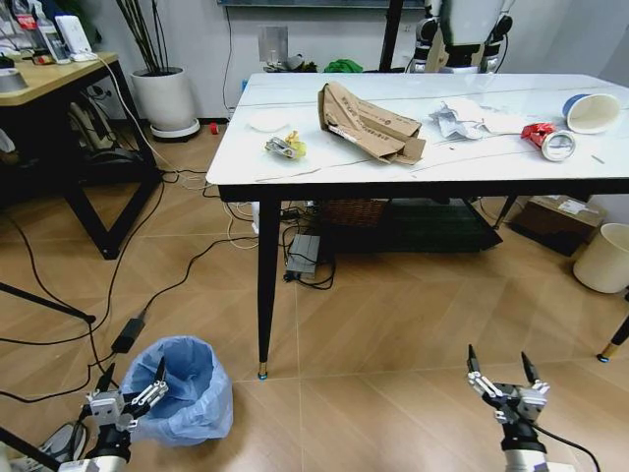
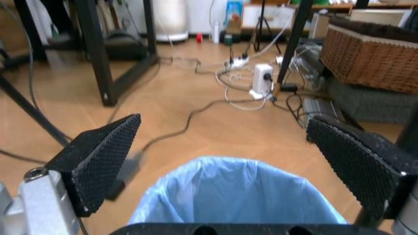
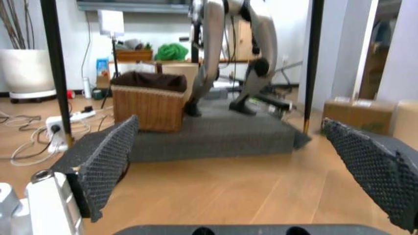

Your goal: Pick up the trash bin and place the trash from the table into it.

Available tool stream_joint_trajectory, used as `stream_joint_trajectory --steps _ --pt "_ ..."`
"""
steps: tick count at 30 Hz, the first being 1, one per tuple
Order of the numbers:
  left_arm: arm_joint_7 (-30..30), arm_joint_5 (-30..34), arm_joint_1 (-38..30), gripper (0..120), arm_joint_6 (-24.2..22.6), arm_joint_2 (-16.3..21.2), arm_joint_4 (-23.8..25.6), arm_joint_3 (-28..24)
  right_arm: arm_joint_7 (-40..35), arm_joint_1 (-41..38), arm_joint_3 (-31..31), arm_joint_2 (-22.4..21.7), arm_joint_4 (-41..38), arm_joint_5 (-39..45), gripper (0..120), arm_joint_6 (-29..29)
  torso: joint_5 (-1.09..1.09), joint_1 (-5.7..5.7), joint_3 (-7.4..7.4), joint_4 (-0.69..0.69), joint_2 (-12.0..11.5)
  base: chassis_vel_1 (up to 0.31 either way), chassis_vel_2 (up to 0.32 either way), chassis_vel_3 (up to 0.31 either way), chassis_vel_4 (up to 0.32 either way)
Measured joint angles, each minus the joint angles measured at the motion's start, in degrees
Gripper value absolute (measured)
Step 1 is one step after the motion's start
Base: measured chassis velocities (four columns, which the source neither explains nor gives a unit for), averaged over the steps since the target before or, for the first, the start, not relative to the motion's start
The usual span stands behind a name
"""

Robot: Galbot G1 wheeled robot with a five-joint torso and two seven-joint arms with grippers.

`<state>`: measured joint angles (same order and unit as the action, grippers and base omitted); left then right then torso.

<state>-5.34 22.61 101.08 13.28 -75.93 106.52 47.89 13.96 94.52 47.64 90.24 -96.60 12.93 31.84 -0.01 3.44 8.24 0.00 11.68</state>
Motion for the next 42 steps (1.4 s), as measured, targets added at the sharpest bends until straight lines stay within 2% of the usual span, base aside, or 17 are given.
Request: stream_joint_trajectory --steps 4,14,24,36,42 --pt "2.9 3.3 -0.2 100 -6.1 1.4 0.7 0.0 0.9 -0.1 -1.1 1.9 4.1 -1.2 100 2.9 0.01 0.04 0.09 0.0 0.1 0.0 0.0 0.0 0.0" --pt "6.3 5.3 -2.0 100 -13.0 3.3 -3.7 1.4 1.3 -0.3 -0.8 2.0 6.0 -1.0 100 4.0 0.0 0.09 0.22 0.01 0.3 0.0 0.0 0.0 0.0" --pt "8.6 5.0 -4.2 100 -16.1 1.4 -8.0 0.9 1.2 -0.7 -2.2 0.8 5.0 -0.3 100 2.7 0.0 0.12 0.31 0.01 0.4 0.0 0.0 0.0 0.0" --pt "10.8 9.7 -6.0 99 -21.3 2.6 -8.9 0.9 1.1 -0.1 -2.6 0.5 5.2 -0.3 100 2.9 0.01 0.15 0.37 0.0 0.5 0.0 0.0 0.0 0.0" --pt "11.7 10.1 -7.9 99 -21.9 2.6 -9.7 0.2 1.1 0.6 -2.5 0.9 5.0 -0.7 100 3.3 0.01 0.15 0.39 0.0 0.5 0.0 0.0 0.0 0.0"
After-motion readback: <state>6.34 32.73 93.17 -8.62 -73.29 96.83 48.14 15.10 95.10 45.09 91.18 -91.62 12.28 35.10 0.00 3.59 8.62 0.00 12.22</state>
